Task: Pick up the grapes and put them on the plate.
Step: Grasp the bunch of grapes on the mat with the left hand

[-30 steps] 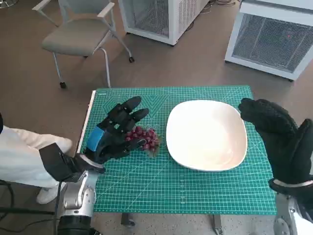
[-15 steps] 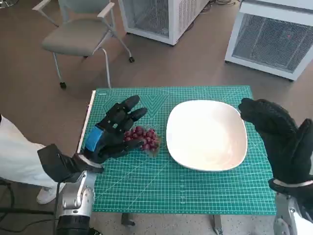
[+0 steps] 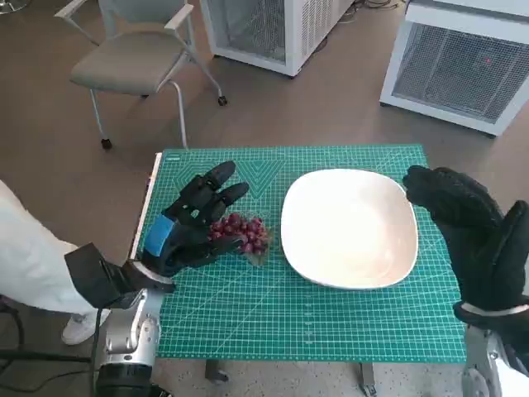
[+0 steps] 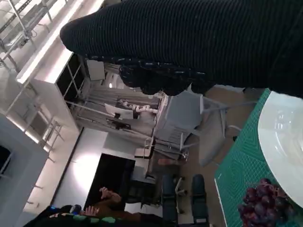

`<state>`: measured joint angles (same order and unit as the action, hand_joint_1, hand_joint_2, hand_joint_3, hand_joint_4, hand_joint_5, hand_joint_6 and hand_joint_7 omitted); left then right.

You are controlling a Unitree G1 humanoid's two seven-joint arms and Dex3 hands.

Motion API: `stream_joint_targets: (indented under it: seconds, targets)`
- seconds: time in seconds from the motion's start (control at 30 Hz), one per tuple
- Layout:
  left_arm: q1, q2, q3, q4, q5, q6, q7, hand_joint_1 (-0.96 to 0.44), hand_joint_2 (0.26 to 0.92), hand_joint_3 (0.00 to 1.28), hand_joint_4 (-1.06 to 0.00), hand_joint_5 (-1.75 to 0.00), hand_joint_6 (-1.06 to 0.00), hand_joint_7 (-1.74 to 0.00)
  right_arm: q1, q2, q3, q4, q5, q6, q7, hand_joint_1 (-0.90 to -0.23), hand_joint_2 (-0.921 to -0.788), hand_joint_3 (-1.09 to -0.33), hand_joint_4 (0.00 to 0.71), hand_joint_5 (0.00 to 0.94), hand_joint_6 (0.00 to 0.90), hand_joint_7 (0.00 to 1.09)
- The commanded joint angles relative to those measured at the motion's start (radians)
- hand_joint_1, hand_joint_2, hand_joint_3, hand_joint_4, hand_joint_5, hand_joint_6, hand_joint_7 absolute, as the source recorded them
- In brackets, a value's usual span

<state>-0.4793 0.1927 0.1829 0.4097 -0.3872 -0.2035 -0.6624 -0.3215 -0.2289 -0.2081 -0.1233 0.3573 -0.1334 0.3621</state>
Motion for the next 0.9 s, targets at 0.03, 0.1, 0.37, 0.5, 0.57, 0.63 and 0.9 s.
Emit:
stream_joint_targets:
  seconds: [0.03,0.1,0.37,0.5,0.57,0.63,0.9]
  targets:
    - [-0.001,0.023,-0.004,-0.019,0.021,-0.014,0.005,-0.2,0.907,0.0,-0.09,-0.53,-0.26,-0.18,0.011,0.007,0.004,0.01,0.01,0.019,-0.006,-0.551,-0.921,-0.562,0.472,0.032,0.086,0.71]
    - [0.002,0.039,-0.01,-0.029,0.055,-0.032,0.022,-0.2,0.908,0.0,-0.09,-0.52,-0.26,-0.17,0.011,0.006,0.003,0.009,0.011,0.02,-0.006,-0.552,-0.921,-0.562,0.472,0.032,0.087,0.71]
    - [0.022,0.259,-0.13,-0.153,0.548,-0.085,0.204,-0.2,0.909,0.0,-0.12,-0.12,-0.21,-0.02,0.01,0.003,0.001,0.007,0.006,0.022,-0.008,-0.551,-0.921,-0.562,0.473,0.031,0.088,0.7]
    - [0.025,0.313,-0.189,-0.254,0.713,0.064,0.217,-0.18,0.878,0.0,-0.04,-0.03,-0.13,-0.01,0.009,0.003,0.002,0.007,0.003,0.021,-0.008,-0.551,-0.921,-0.562,0.473,0.031,0.088,0.7]
    - [0.023,0.318,-0.212,-0.289,0.774,0.128,0.225,-0.14,0.856,0.0,-0.02,-0.01,-0.11,0.0,0.009,0.004,0.003,0.005,0.003,0.023,-0.009,-0.55,-0.921,-0.562,0.474,0.031,0.088,0.7]
    - [0.021,0.315,-0.233,-0.306,0.824,0.171,0.24,-0.12,0.841,0.0,-0.01,-0.01,-0.1,0.0,0.009,0.004,0.005,0.002,0.003,0.025,-0.01,-0.55,-0.921,-0.562,0.475,0.032,0.089,0.7]
    - [0.004,0.287,-0.327,-0.333,0.998,0.341,0.287,-0.04,0.813,0.0,0.0,0.0,-0.12,-0.02,0.013,0.006,0.006,-0.001,0.001,0.027,-0.012,-0.553,-0.921,-0.562,0.476,0.032,0.089,0.7]
